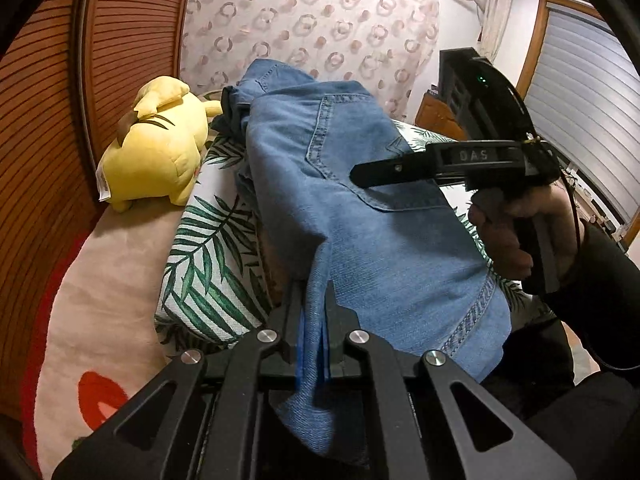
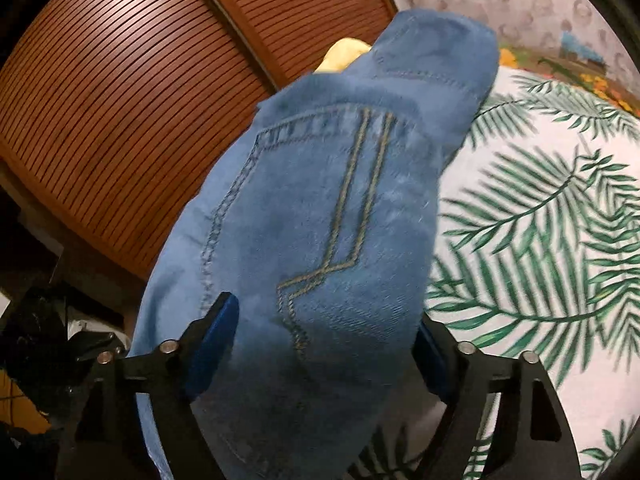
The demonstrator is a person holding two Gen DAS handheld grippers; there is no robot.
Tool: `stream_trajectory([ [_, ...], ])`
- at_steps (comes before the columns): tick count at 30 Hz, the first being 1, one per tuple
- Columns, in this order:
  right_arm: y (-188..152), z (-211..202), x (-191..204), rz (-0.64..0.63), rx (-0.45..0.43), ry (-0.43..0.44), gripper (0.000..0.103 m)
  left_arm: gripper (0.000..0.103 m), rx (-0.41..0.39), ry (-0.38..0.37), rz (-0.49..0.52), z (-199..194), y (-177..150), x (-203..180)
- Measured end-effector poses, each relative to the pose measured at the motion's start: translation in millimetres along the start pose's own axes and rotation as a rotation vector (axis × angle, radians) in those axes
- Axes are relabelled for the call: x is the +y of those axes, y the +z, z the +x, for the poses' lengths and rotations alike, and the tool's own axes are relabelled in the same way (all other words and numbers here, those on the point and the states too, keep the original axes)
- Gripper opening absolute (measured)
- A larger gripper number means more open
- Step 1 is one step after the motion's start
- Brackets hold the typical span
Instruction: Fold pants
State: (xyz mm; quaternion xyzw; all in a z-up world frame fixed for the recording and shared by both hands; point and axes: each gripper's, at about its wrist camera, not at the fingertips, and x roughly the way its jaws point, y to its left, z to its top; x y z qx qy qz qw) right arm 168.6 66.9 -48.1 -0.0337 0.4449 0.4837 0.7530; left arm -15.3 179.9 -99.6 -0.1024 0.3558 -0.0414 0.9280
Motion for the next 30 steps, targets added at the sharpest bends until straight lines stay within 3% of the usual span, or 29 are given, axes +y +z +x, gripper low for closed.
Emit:
stream_trajectory([
  [3,1.3,0.2,-1.6,0.01,0.003,0.044,0.054,0.007,-0.011,-0.007,-0.004,-1.2,-0.6,-0.2],
  [5,2.7,-5.1,-0.7,0.001,-0.005,0.063,0.031,0.007,-0.017,-0.009,-0.009,-3.1,-0.2,-0.8],
  [7,5.3,-17.4,3.9,-0.02,-0.031,0.075,0.027,0.007,-0.019,-0.004,-0.008,-5.3,0.6,-3.7],
  [13,17.0,-61.8,38.2,-0.109,-0.131,0.119,0.025,0.007,-0.09,-0.012,-0.02,-22.8,13.8,-7.4],
  [21,72.9,-87.3,66.2,-0.229,-0.195,0.165,0.024,0.007,-0.202,0.014,-0.052,-31.1,65.2,17.9],
  [26,121.7,-81.2,63.7,-0.252,-0.234,0.214,0.024,0.006,-0.255,0.073,-0.032,-31.6,114.6,41.6],
  [30,158.2,-70.4,34.1,-0.189,-0.292,0.297,0.024,0.006,-0.287,0.114,-0.01,-22.4,154.0,58.0],
])
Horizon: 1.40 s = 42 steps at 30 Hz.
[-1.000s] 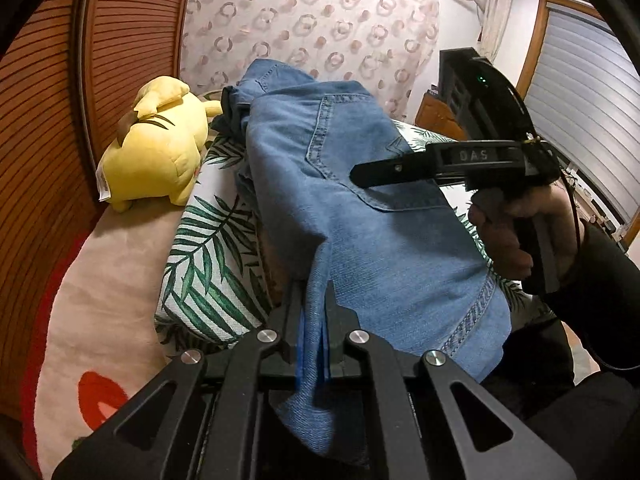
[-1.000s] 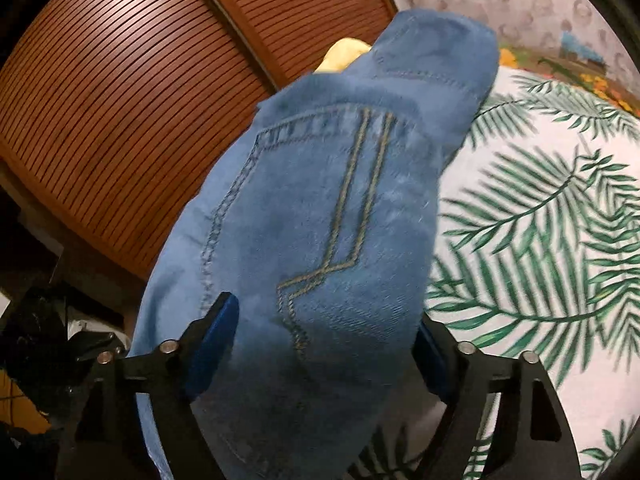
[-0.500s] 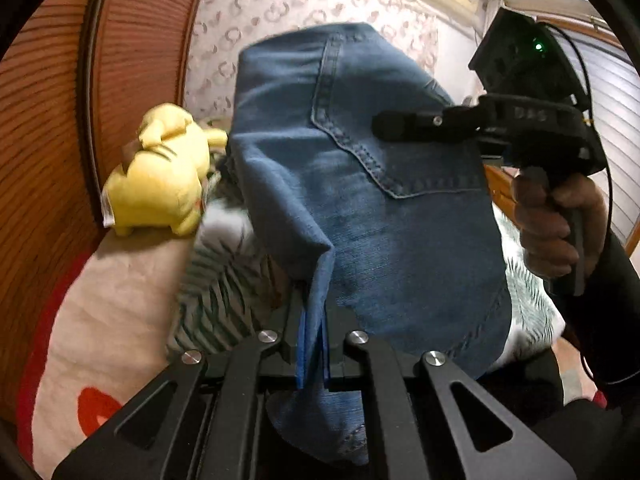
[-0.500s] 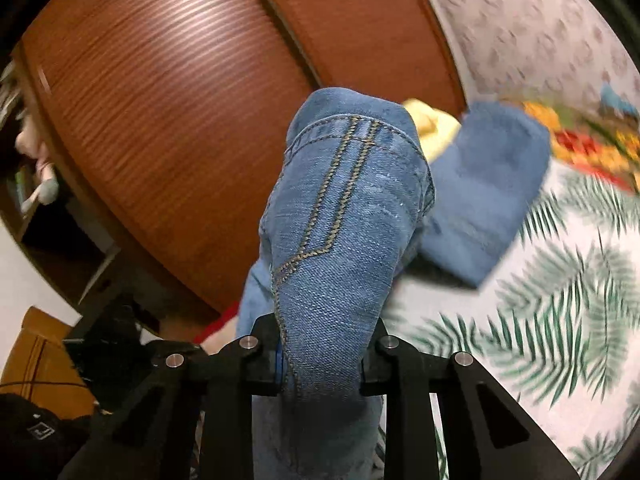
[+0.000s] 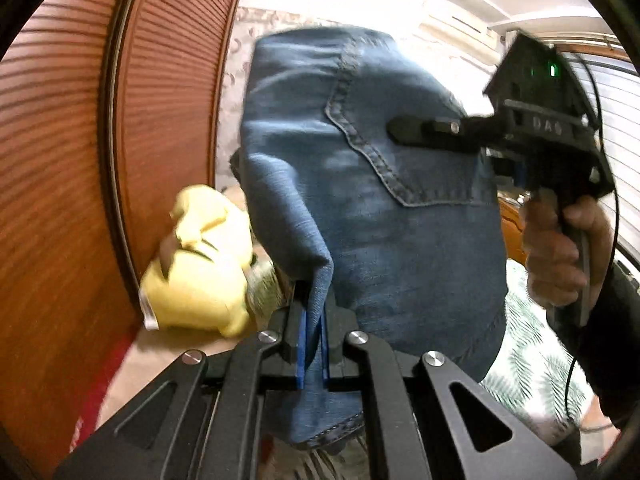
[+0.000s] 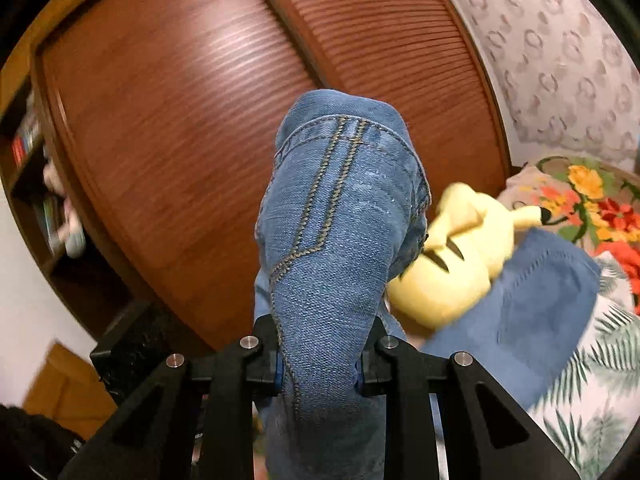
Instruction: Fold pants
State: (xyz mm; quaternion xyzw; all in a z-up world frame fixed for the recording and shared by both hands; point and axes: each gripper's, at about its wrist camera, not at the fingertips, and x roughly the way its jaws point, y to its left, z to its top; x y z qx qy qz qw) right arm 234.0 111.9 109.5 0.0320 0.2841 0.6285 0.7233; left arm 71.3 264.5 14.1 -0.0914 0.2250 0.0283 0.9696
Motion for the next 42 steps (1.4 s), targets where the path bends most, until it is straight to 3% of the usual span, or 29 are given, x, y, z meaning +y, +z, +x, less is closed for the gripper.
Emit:
stream_trajectory([
  [4,0.1,17.3,-78.9,0.104,-0.075,-0.015,0.024,0.006,0.035,-0.025,0.009,55.8,31.1,12.9],
  [6,-9.0,27.5,-123.4,0.136,-0.072,-0.105,0.025,0.006,0.088,-0.029,-0.01,99.1,38.1,18.6],
  [10,-45.3,60.5,-209.1,0.201,0.1,-0.348,0.031,0.004,0.198,-0.016,0.038,159.0,28.4,10.9],
  [13,-57.2,53.8,-235.9,0.205,0.11,-0.343,0.05,0.004,0.214,-0.012,0.043,166.2,23.4,11.5],
  [21,-32.9,45.6,-228.7,0.121,0.224,-0.347,0.052,0.004,0.245,0.006,0.048,172.7,14.2,9.5],
  [24,-16.4,33.4,-228.6,0.112,0.231,-0.385,0.059,0.004,0.25,0.013,0.052,176.0,13.9,9.9],
  [31,-2.8,8.6,-183.9,-0.005,0.144,-0.527,0.061,0.004,0.249,0.021,0.056,179.8,12.2,9.3],
  [32,-3.6,9.0,-178.0,-0.029,0.124,-0.561,0.057,0.004,0.251,0.023,0.057,179.9,11.7,9.2],
  [34,-4.8,12.2,-166.6,-0.077,0.09,-0.57,0.039,0.004,0.251,0.023,0.053,179.5,11.0,10.3],
  [37,-12.8,28.2,-155.3,-0.12,0.09,-0.541,0.031,0.004,0.251,0.025,0.053,178.9,10.9,10.7],
  [42,-30.5,56.5,-181.0,-0.14,0.182,-0.646,0.03,0.004,0.259,0.021,0.041,180.7,7.2,13.4],
])
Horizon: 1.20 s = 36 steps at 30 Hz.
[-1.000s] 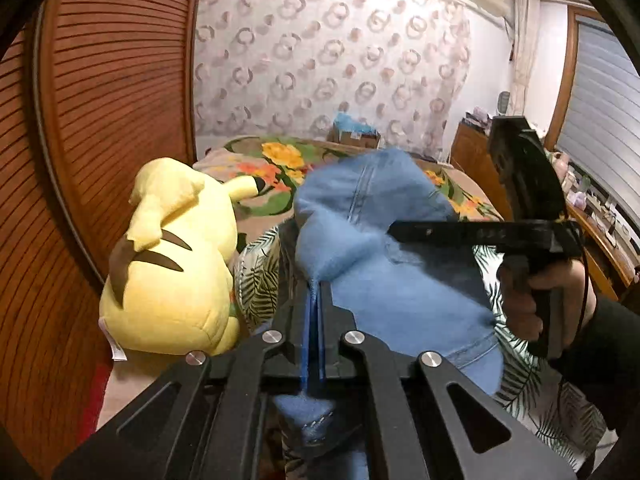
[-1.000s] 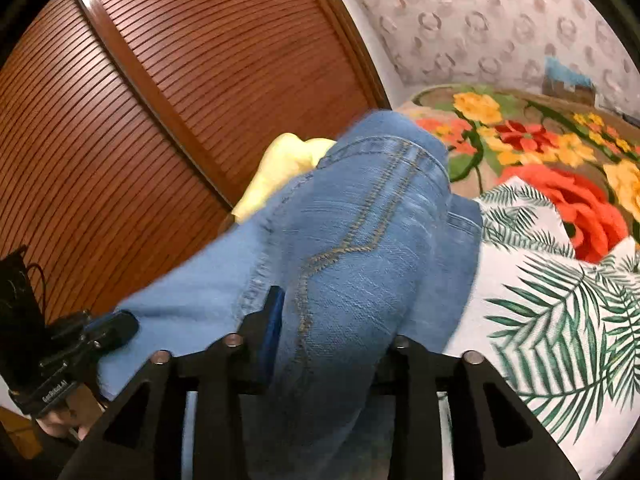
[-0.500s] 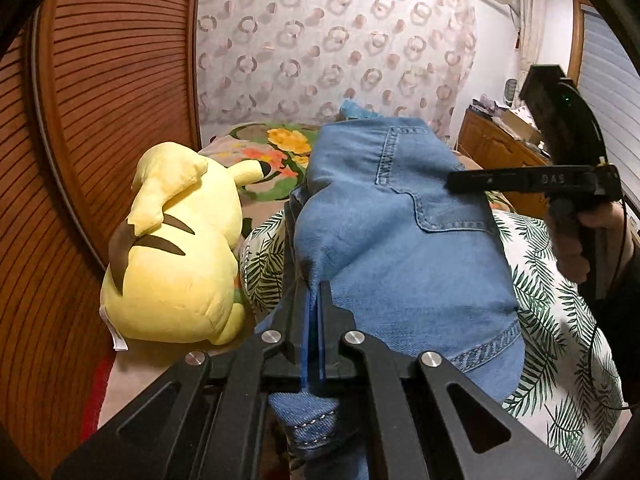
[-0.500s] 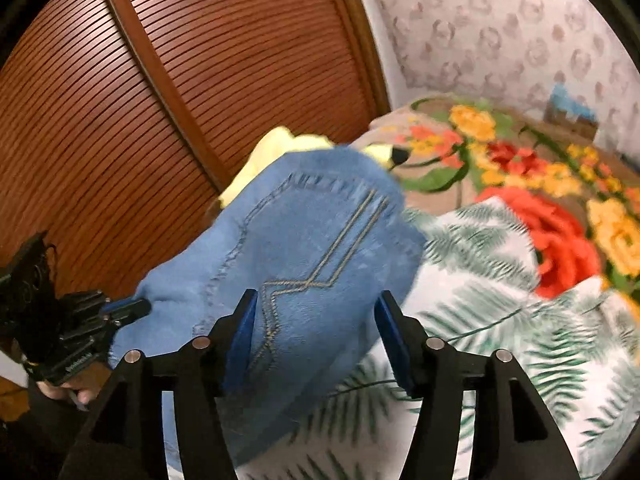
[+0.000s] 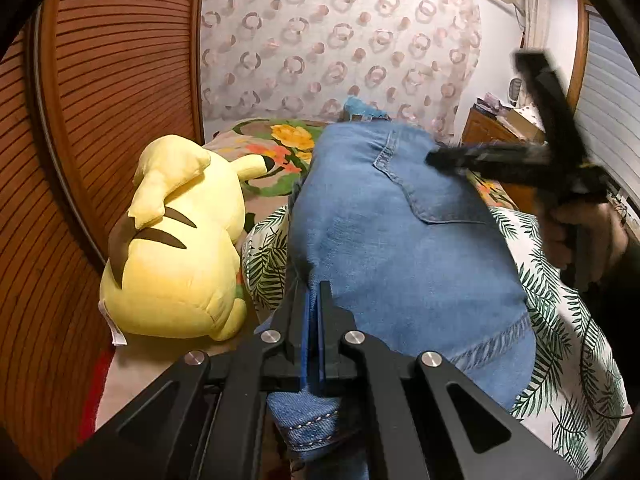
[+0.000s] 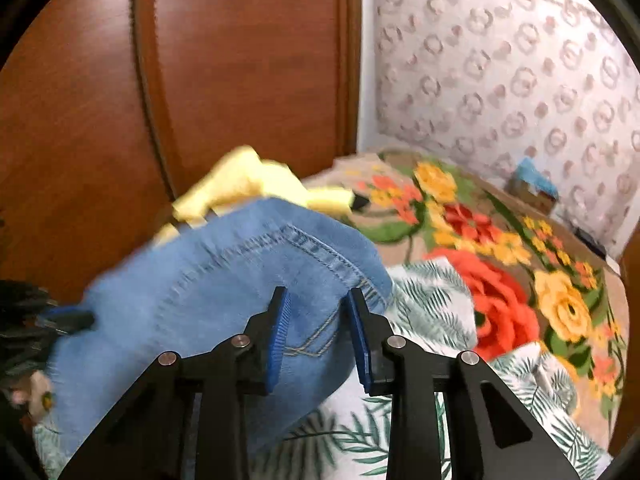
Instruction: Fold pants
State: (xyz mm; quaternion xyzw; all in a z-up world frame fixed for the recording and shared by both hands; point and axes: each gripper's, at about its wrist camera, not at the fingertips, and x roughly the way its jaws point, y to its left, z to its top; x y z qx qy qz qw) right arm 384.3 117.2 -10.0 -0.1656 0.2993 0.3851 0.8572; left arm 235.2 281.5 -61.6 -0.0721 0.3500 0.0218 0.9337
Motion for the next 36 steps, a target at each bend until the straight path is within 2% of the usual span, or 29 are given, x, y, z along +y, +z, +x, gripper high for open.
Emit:
stream_trajectory([
  [2,-5.2,11.4,-3.8,0.03,0.024,0.008,0.03,0.004,-0.003,-0.001,-0.002,-0.6,-0.7,-0.8],
  [6,-8.5,-5.4,0.1,0.062,-0.001,0.0,0.03,0.004,-0.013,0.018,0.006,-11.8,1.2,-7.3],
  [10,-14.6,-53.8,14.1,0.065,-0.029,-0.022,0.03,0.004,-0.049,0.037,0.014,-38.3,2.6,-17.3],
  [16,-56.0,-139.0,33.1,0.093,-0.085,-0.028,0.03,0.01,-0.089,0.05,0.046,-76.7,-1.0,-43.1],
  [18,-70.8,-161.5,38.7,0.107,-0.099,-0.029,0.03,0.015,-0.102,0.049,0.051,-88.5,-3.2,-53.3],
  [20,-86.4,-179.0,43.1,0.116,-0.111,-0.038,0.03,0.028,-0.115,0.035,0.054,-98.6,-6.4,-62.2],
  [22,-98.2,-195.6,47.9,0.122,-0.124,-0.051,0.03,0.033,-0.128,0.027,0.065,-108.2,-9.5,-73.6],
  [23,-105.2,-205.6,50.2,0.129,-0.13,-0.053,0.03,0.044,-0.134,0.023,0.074,-113.3,-11.7,-80.4],
  [24,-111.8,-213.6,51.2,0.136,-0.134,-0.055,0.03,0.049,-0.141,0.02,0.079,-116.3,-13.3,-84.2],
  [27,-132.5,-240.0,57.6,0.15,-0.157,-0.074,0.03,0.052,-0.153,0.003,0.106,-126.6,-19.0,-101.2],
  [32,-160.3,-277.2,69.5,0.169,-0.178,-0.1,0.03,0.078,-0.168,-0.016,0.14,-137.7,-28.9,-124.7],
  [34,-170.6,-288.5,73.5,0.18,-0.185,-0.109,0.03,0.079,-0.169,-0.017,0.155,-139.7,-32.3,-132.6],
  [36,-173.7,-292.0,76.2,0.189,-0.191,-0.119,0.03,0.087,-0.163,-0.024,0.167,-141.9,-36.2,-141.2],
])
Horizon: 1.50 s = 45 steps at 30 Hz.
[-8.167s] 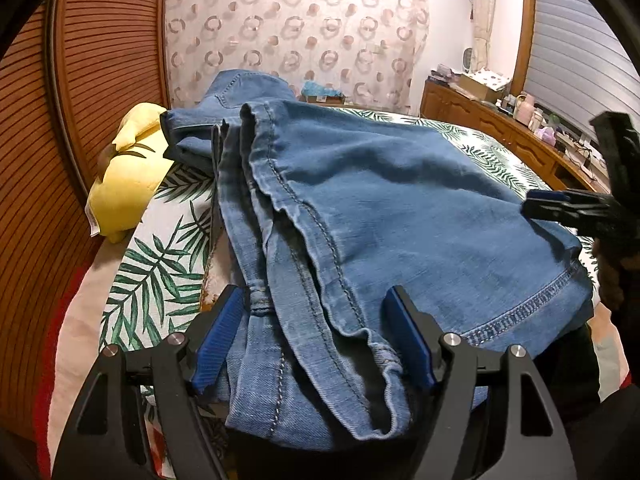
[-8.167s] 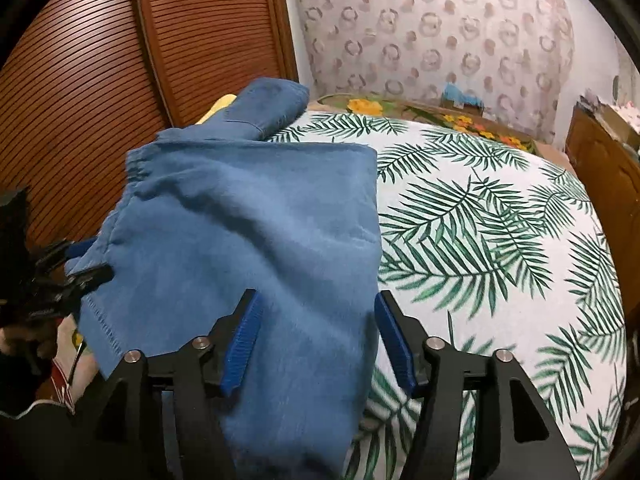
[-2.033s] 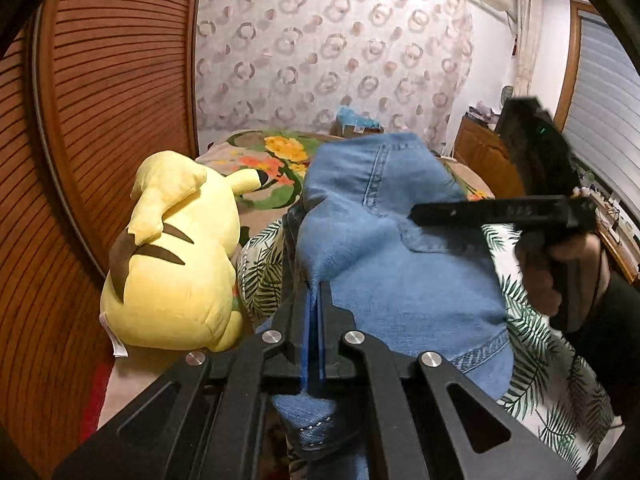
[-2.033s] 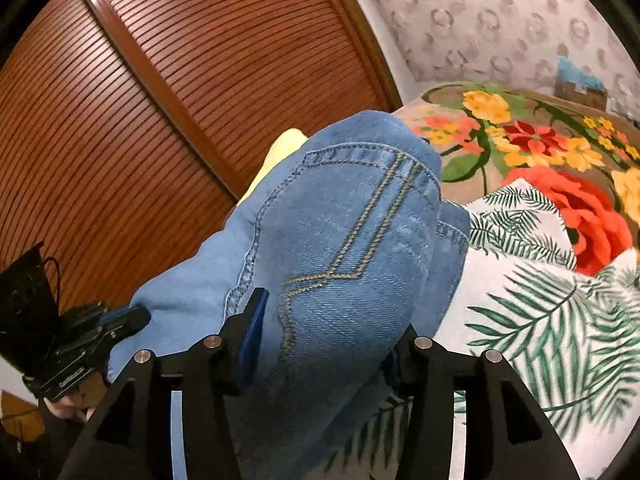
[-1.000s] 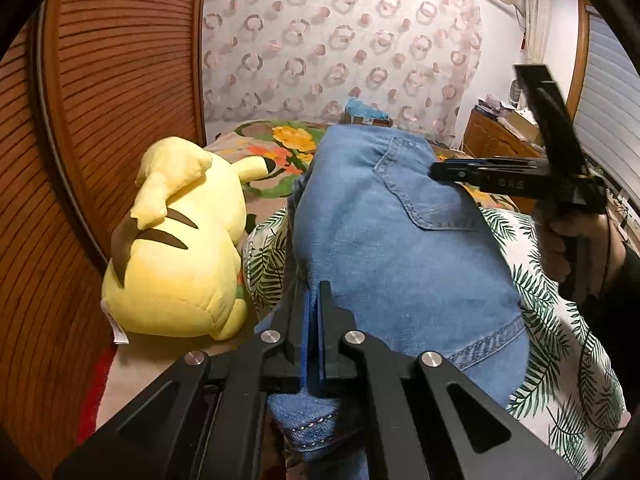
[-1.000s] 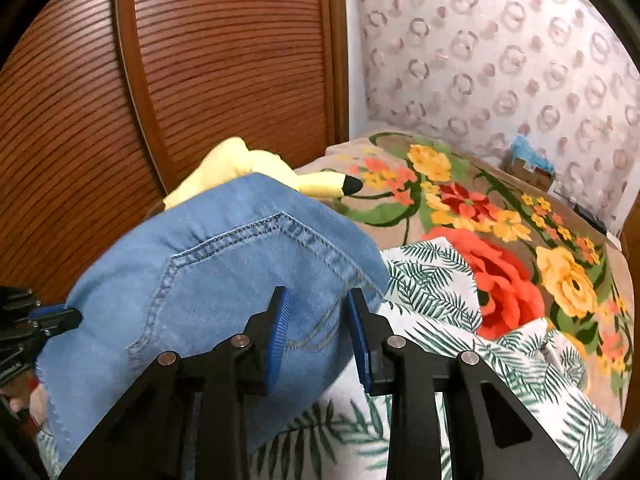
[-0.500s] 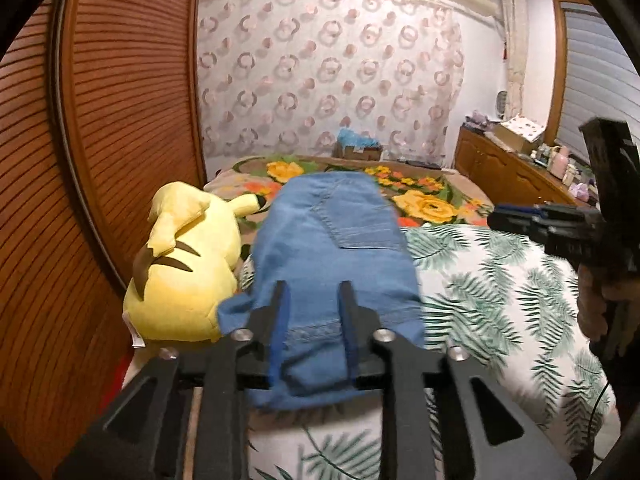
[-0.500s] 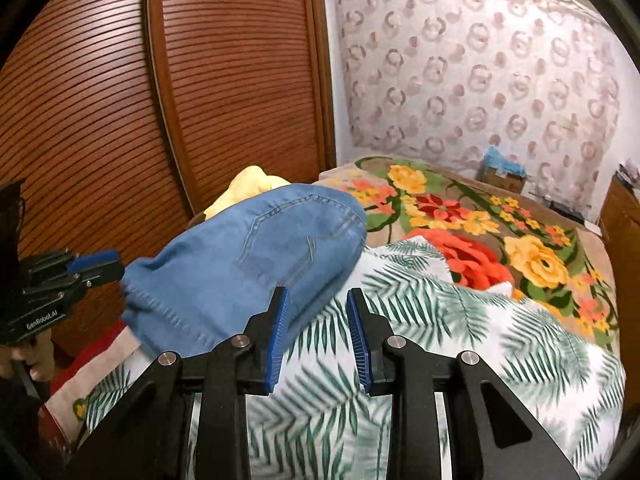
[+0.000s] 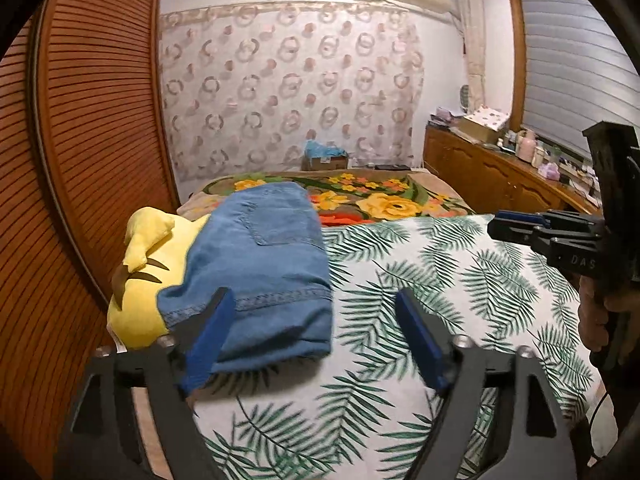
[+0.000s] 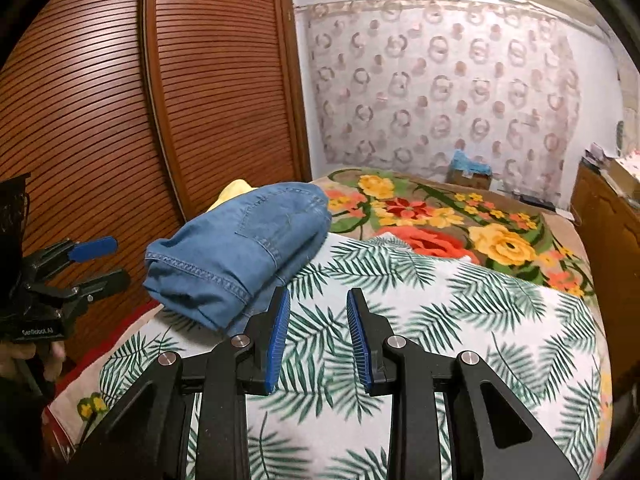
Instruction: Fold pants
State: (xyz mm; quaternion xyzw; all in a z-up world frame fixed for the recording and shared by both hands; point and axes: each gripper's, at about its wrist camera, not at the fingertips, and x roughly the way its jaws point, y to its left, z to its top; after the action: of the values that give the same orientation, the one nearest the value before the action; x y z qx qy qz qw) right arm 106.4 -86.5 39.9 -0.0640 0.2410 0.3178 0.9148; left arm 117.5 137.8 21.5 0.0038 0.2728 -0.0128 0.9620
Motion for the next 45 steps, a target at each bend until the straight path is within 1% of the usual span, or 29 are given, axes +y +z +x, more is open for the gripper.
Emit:
stream_trajectory([
  [3,-5.9,-9.9,3.4,0.006,-0.004,-0.019,0.03,0.097,-0.015,0.0,0.009,-5.3,-4.8,-14.1],
  [4,-9.5,-14.7,3.9,0.009,-0.005,-0.029,0.033,0.101,-0.021,0.0,0.006,-6.7,-6.0,-17.6],
  [5,-12.9,-18.8,4.3,0.012,-0.005,-0.037,0.04,0.102,-0.021,-0.008,0.003,-7.5,-7.1,-21.7],
  [7,-21.0,-30.1,3.5,0.021,-0.013,-0.048,0.048,0.102,-0.015,-0.029,0.006,-8.9,-9.1,-29.6],
  [8,-25.3,-36.9,2.2,0.023,-0.015,-0.054,0.055,0.102,-0.014,-0.033,0.01,-10.2,-10.1,-34.7],
  [12,-36.8,-65.0,3.6,0.036,-0.033,-0.113,0.065,0.102,-0.019,-0.062,0.003,-18.0,-12.5,-53.4],
  [14,-43.3,-82.1,5.8,0.047,-0.052,-0.133,0.068,0.102,-0.026,-0.045,-0.007,-23.0,-12.3,-63.2],
  [16,-47.6,-97.9,7.3,0.064,-0.063,-0.167,0.07,0.102,-0.028,-0.019,-0.021,-26.9,-12.1,-70.6],
  [20,-52.6,-130.1,14.7,0.072,-0.094,-0.223,0.07,0.102,-0.044,-0.039,-0.032,-38.0,-10.6,-83.9],
  [22,-52.3,-144.7,19.7,0.076,-0.111,-0.251,0.07,0.102,-0.057,-0.034,-0.025,-44.5,-8.0,-90.2],
  [24,-54.0,-158.2,21.8,0.083,-0.132,-0.262,0.07,0.102,-0.074,-0.027,-0.021,-51.1,-4.7,-95.3],
  [28,-54.6,-177.5,29.8,0.093,-0.169,-0.282,0.07,0.102,-0.106,-0.035,-0.033,-63.7,0.9,-100.4],
  [30,-54.3,-185.2,32.5,0.101,-0.184,-0.296,0.07,0.102,-0.121,-0.025,-0.028,-69.2,3.2,-103.4],
  [36,-58.1,-193.4,42.3,0.105,-0.208,-0.314,0.07,0.102,-0.136,-0.024,-0.019,-76.8,7.8,-108.0],
  [45,-63.9,-185.5,45.2,0.105,-0.215,-0.321,0.07,0.102,-0.131,-0.025,-0.015,-79.0,7.6,-111.5],
])
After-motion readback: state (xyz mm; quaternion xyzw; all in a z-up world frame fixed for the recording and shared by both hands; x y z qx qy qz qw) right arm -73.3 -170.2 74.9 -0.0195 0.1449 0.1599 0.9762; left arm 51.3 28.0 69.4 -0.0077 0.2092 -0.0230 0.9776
